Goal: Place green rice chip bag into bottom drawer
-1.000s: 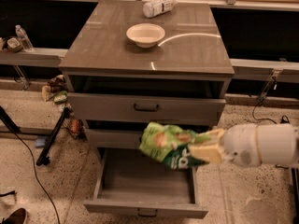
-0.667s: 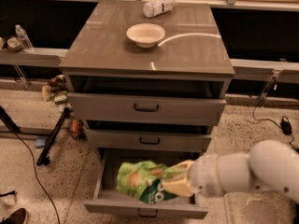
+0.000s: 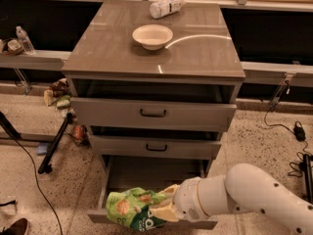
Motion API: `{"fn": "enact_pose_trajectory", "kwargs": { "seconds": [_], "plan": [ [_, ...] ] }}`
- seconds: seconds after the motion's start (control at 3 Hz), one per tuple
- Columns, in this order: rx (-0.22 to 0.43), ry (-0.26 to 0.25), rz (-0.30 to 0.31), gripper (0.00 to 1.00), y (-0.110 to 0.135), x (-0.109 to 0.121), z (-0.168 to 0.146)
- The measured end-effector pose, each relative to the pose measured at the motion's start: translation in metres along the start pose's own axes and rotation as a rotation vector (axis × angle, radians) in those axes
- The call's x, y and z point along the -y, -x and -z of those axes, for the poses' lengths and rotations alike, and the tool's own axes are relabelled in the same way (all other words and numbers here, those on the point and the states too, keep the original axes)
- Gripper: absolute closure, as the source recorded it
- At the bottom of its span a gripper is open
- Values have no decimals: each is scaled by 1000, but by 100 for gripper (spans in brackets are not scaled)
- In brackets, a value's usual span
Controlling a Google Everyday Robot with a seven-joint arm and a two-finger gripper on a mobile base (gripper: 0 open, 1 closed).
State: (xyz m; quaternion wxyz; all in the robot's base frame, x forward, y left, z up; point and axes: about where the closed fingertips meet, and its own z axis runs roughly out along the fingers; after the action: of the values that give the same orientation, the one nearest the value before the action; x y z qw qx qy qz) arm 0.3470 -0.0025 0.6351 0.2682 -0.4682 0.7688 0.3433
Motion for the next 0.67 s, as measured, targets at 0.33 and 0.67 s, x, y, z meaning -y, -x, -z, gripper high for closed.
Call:
{"fn": "enact_pose_trajectory", "kwargs": {
  "seconds": [0.33, 0.67],
  "plan": [
    [-56, -55, -46, 100, -40, 39, -41],
    [-78, -116, -56, 100, -81, 105, -90]
  ]
}}
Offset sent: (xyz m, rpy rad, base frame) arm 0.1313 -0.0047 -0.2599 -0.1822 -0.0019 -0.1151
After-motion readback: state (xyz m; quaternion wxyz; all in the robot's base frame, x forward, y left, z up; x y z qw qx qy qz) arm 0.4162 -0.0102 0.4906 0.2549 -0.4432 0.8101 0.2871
